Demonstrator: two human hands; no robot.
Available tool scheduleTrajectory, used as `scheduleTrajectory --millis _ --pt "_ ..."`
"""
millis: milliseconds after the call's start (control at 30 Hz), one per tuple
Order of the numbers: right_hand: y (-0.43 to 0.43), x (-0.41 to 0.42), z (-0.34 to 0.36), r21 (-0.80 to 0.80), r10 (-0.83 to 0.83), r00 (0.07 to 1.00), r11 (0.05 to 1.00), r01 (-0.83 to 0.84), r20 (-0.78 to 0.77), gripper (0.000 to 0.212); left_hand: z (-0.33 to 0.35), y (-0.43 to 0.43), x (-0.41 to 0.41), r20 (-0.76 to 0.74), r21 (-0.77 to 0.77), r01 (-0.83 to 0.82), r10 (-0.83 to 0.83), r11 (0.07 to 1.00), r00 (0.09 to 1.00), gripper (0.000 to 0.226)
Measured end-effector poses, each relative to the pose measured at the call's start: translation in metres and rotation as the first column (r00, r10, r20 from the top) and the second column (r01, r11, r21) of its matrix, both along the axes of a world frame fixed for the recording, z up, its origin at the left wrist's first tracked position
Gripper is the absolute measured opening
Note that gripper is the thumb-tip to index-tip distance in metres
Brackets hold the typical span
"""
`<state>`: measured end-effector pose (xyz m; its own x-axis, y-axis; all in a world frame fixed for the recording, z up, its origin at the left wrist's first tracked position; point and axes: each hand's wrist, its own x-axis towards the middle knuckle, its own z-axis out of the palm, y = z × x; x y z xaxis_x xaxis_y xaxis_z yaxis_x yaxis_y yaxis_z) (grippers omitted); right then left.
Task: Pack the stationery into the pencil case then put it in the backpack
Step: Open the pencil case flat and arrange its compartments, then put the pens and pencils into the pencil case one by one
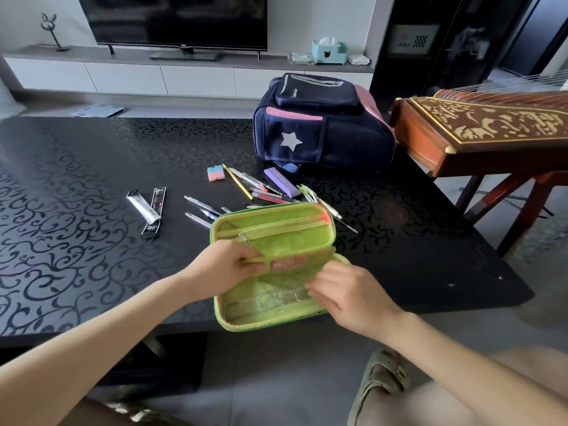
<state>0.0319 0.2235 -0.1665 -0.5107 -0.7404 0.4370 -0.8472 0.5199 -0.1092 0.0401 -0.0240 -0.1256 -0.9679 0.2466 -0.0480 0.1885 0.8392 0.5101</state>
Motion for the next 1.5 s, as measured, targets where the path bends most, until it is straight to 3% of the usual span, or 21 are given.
scheduleTrajectory --millis 100,167,200,267,333,367,467,667,733,800,933,1000,1100,1167,1267,1400,1500 --pt "0.019 0.001 0.015 -0.167 -0.110 0.994 0.980 0.110 0.009 0.014 0.000 -0.007 0.006 0.198 -0.230 0.234 -0.190 0.944 0.962 0.036" --pt "0.028 -0.005 0.021 -0.219 -0.171 0.984 0.960 0.176 0.042 0.018 0.001 -0.014 0.004 0.277 -0.148 0.276 -0.228 0.950 0.933 0.028" --pt "0.030 -0.011 0.022 -0.225 -0.202 0.977 0.951 0.212 0.070 0.020 0.001 -0.019 0.001 0.229 -0.073 0.213 -0.191 0.974 0.954 0.022" --pt "0.028 -0.024 0.023 -0.207 -0.281 0.954 0.932 0.298 0.107 0.019 -0.005 -0.032 -0.007 -0.024 -0.010 0.008 -0.008 1.000 1.000 0.015" --pt "0.021 -0.041 0.023 -0.186 -0.377 0.917 0.899 0.396 0.131 0.010 -0.010 -0.040 -0.017 -0.264 -0.019 -0.210 0.198 0.978 0.944 0.014" --pt "0.016 -0.051 0.023 -0.172 -0.423 0.893 0.879 0.446 0.154 0.008 -0.011 -0.042 -0.022 -0.306 -0.008 -0.300 0.283 0.954 0.909 0.016" --pt "0.000 -0.089 0.023 -0.080 -0.545 0.806 0.815 0.574 0.232 0.013 -0.012 -0.048 -0.039 -0.258 0.064 -0.437 0.438 0.897 0.861 0.019" --pt "-0.036 -0.171 0.030 0.176 -0.696 0.543 0.677 0.715 0.471 0.024 -0.011 -0.055 -0.073 -0.263 0.082 -0.448 0.453 0.890 0.852 0.017" --pt "-0.051 -0.193 0.027 0.262 -0.746 0.462 0.624 0.736 0.479 0.021 -0.012 -0.059 -0.084 -0.260 0.089 -0.450 0.457 0.889 0.851 0.016" --pt "-0.062 -0.208 0.026 0.328 -0.794 0.429 0.581 0.745 0.432 0.030 -0.012 -0.060 -0.093 -0.247 0.092 -0.453 0.462 0.886 0.852 0.014" --pt "-0.076 -0.218 0.031 0.451 -0.837 0.429 0.545 0.706 0.340 0.034 -0.009 -0.057 -0.099 -0.222 0.119 -0.393 0.410 0.912 0.885 0.008" --pt "-0.081 -0.212 0.034 0.384 -0.822 0.510 0.569 0.727 0.252 0.025 -0.010 -0.055 -0.095 -0.196 0.112 -0.345 0.361 0.932 0.912 0.003" --pt "-0.093 -0.174 0.040 0.068 -0.636 0.730 0.764 0.642 0.251 0.028 -0.012 -0.058 -0.086 -0.014 0.036 -0.302 0.302 0.953 0.953 0.017" --pt "-0.108 -0.131 0.045 0.052 -0.441 0.833 0.891 0.451 0.334 0.033 -0.013 -0.059 -0.084 0.095 -0.001 -0.261 0.260 0.965 0.961 0.024" --pt "-0.133 -0.092 0.030 0.215 -0.359 0.875 0.929 0.301 0.324 0.034 -0.015 -0.058 -0.084 0.071 0.002 -0.233 0.233 0.972 0.970 0.020" --pt "-0.149 -0.080 0.012 0.202 -0.382 0.882 0.920 0.335 0.277 0.016 -0.016 -0.055 -0.081 -0.016 0.038 -0.256 0.256 0.966 0.966 0.017" --pt "-0.148 -0.076 0.011 0.212 -0.390 0.893 0.914 0.345 0.227 0.022 -0.014 -0.056 -0.076 -0.060 0.056 -0.211 0.214 0.976 0.975 0.020"
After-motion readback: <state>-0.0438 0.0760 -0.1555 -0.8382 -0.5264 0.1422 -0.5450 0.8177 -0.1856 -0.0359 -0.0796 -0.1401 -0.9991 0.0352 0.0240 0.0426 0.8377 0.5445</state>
